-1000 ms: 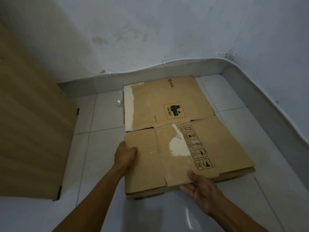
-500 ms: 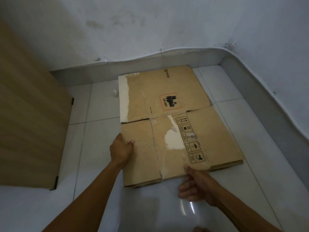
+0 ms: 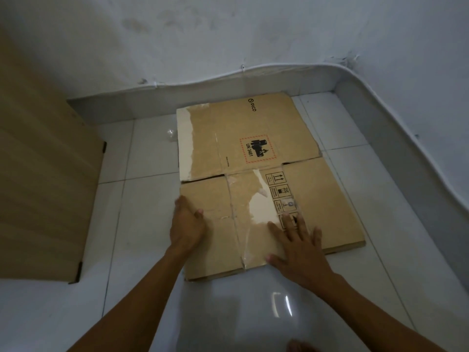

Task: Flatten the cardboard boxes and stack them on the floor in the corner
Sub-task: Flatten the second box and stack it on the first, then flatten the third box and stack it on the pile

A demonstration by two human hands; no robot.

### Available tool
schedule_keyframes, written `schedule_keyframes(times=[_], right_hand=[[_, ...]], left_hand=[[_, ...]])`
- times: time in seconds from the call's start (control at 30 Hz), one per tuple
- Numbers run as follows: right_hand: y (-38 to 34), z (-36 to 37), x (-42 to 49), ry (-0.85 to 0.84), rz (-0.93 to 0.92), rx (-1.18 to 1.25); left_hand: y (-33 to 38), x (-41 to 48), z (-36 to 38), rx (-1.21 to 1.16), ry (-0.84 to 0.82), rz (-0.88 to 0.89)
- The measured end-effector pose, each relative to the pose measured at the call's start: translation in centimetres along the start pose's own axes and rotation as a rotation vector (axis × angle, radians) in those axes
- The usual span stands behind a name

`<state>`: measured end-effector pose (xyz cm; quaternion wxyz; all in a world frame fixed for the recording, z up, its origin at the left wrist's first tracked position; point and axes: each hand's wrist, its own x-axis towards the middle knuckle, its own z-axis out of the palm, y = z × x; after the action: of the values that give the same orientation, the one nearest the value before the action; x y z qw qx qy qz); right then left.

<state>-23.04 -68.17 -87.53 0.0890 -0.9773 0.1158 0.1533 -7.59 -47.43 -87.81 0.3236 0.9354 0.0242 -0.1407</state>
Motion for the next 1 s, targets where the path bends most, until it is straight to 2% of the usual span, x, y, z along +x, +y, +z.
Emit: schedule_keyframes(times=[0.1, 0.2, 0.33, 0.53, 0.63, 0.77, 0.83, 0.93, 1.0], right_hand=[[0.6, 1.1, 0.5, -0.060, -0.039, 0.051], [0.7, 1.4, 0.4, -0.077, -0.052, 0.057], [0.6, 2.9, 0.4, 0.029, -0.063, -0.012], [0.3, 2.9, 0.5, -0.026, -0.065, -0.082], [0.4, 2.6, 0.8, -0.144, -0.042, -0.066], [-1.0, -3.9, 2.0, -0.316, -0.053, -0.041], [-2.4, -9.2, 2.5, -0.306, -0.086, 0.080], [-5.6, -18.2, 1.5, -0.200, -0.118, 0.481], [-7.8, -24.5, -0.5, -0.135, -0.112, 0.643]], left_hand=[[0.2, -1.0, 1.1, 0.213, 0.035, 0.189], [0.5, -1.5, 2.8, 0.341, -0.069, 0.315], [-0.2, -1.1, 4.0, 0.401, -0.096, 0.311], [-0.5, -1.2, 4.3, 0.351, -0.030, 0.311], [0.0, -0.9, 3.9, 0.376, -0.109, 0.254], [3.6, -1.2, -1.1, 0.404, -0.368, 0.210], [6.7, -2.1, -5.4, 0.266, -0.354, 0.247], [12.4, -5.1, -13.2, -0.015, -0.253, 0.266], [16.6, -8.0, -18.7, -0.165, -0.254, 0.231]])
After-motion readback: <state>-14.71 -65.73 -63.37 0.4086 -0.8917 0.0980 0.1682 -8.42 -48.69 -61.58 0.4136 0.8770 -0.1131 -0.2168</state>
